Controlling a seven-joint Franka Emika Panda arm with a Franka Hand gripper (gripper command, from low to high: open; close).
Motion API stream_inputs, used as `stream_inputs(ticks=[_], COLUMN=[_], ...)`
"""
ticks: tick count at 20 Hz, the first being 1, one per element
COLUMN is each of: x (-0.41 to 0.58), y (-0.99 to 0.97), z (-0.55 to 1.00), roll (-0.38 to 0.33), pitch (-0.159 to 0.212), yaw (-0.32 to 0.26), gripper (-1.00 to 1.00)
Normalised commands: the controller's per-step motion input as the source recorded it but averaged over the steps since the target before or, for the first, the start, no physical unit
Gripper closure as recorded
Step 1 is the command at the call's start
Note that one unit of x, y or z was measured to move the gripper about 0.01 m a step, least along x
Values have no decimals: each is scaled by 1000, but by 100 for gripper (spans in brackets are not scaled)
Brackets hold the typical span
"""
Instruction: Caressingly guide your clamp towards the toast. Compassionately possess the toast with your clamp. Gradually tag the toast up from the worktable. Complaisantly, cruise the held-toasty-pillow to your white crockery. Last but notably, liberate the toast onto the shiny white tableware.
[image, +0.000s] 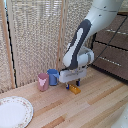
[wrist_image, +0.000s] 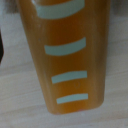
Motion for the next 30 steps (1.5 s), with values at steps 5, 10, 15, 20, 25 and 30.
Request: stream_inputs(ticks=[5, 10, 15, 20, 25, 30], x=[-64, -122, -261, -121, -19, 32], y=[-45, -32, 11, 207, 582, 845], z=[11, 222, 699, 967, 845, 543], roll=[3, 32, 85, 64, 38, 6], pitch=[-5, -78, -53, -20, 26, 27], yaw=[0, -16, -61, -49, -2, 6], gripper=[100, 100, 100, 100, 100, 100])
